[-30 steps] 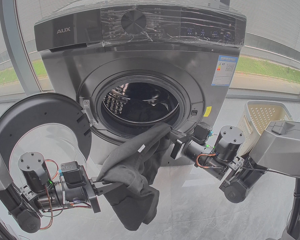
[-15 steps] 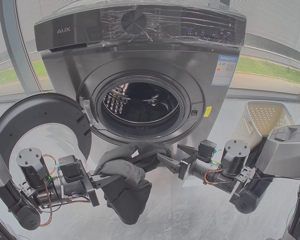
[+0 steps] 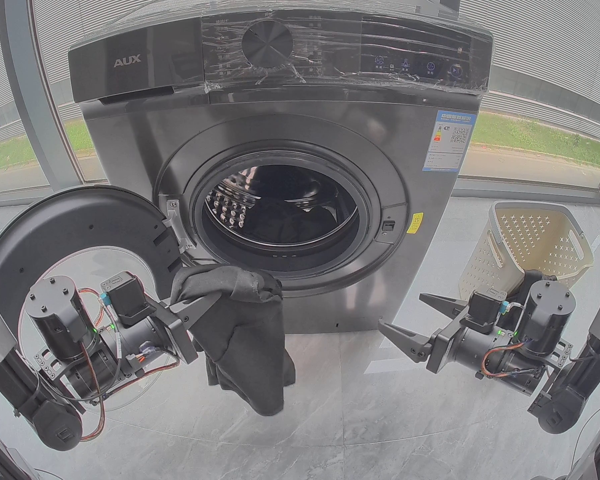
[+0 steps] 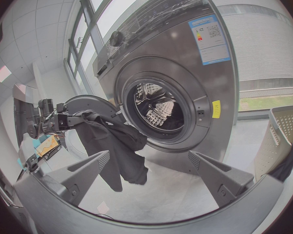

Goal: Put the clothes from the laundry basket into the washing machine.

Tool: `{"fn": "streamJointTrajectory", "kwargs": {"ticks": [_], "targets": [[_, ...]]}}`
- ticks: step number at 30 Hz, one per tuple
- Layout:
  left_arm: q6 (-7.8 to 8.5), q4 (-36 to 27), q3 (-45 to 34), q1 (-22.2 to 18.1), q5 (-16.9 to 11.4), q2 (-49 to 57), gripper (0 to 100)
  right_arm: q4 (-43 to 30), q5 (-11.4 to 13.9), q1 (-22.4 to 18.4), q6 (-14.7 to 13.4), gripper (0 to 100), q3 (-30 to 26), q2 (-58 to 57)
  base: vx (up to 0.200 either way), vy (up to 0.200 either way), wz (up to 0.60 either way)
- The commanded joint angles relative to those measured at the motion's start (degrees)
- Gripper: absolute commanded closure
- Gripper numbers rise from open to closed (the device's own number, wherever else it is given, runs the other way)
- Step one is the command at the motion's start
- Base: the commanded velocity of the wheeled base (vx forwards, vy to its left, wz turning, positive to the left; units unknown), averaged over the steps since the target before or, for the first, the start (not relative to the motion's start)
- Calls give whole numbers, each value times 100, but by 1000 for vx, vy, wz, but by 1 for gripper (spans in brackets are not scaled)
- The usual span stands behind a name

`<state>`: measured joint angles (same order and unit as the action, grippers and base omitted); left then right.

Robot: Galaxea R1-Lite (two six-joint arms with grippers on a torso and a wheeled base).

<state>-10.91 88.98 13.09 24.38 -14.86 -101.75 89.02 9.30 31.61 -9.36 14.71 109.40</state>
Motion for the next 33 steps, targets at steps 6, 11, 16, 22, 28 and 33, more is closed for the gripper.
{"fn": "streamJointTrajectory", "kwargs": {"ticks": [6, 11, 16, 22, 28, 33], "targets": [[247, 14, 106, 23, 361, -178, 100, 54, -227, -401, 22, 0, 234, 301, 0, 0, 0], [529, 14, 115, 49, 713, -363, 100, 54, -227, -428, 13, 0, 260, 301, 0, 0, 0], [634, 14, 141, 119, 783, -494, 100, 54, -236, -384, 13, 0, 278, 301, 80, 0, 0], [669, 23, 176, 155, 800, -538, 100, 54, -245, -375, 5, 0, 313, 293, 133, 0, 0], [643, 14, 194, 225, 800, -556, 100, 54, -245, -349, -4, 0, 322, 301, 0, 0, 0], [643, 23, 194, 243, 800, -617, 100, 54, -245, -349, -4, 0, 313, 293, 160, 0, 0]]}}
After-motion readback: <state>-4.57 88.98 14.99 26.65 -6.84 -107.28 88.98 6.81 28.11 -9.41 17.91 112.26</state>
